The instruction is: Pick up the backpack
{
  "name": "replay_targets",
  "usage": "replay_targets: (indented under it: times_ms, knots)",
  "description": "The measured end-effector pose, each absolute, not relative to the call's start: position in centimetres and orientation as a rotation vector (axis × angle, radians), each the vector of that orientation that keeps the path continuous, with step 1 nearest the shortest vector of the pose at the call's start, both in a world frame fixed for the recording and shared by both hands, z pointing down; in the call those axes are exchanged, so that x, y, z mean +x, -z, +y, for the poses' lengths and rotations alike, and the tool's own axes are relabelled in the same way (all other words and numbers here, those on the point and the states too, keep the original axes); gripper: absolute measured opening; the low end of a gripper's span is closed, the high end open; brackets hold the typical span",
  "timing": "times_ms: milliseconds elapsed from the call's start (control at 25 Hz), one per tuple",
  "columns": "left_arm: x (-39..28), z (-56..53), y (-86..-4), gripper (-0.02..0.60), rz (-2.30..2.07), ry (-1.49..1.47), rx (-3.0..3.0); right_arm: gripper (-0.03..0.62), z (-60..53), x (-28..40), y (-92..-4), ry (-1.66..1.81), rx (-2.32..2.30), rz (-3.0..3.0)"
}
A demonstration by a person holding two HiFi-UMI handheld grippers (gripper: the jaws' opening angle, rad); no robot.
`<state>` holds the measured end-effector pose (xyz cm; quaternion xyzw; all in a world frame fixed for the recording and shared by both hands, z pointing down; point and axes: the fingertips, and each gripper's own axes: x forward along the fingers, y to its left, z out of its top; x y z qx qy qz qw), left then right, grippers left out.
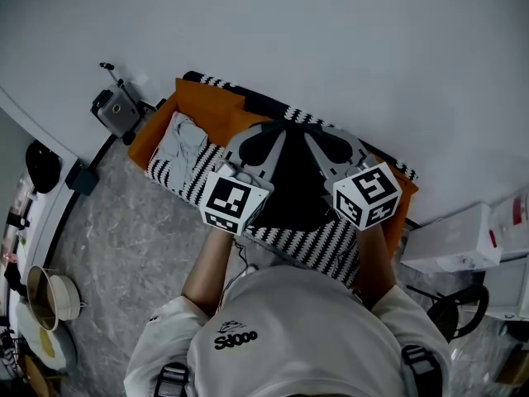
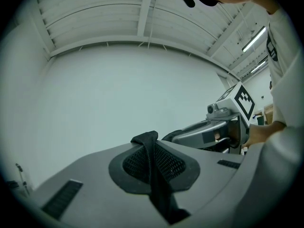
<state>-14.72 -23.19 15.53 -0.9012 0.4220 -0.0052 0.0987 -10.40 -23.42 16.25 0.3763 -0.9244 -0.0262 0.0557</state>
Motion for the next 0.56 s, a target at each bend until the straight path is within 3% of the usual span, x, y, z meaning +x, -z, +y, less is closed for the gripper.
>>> replay_targets:
  times_ms: [560]
  knots:
    - [-14.9, -22.9, -16.9, 0.04, 1.25, 0.024, -2.69, 0.052, -23.0, -10.8, -17.7, 0.058, 1.117, -2.788]
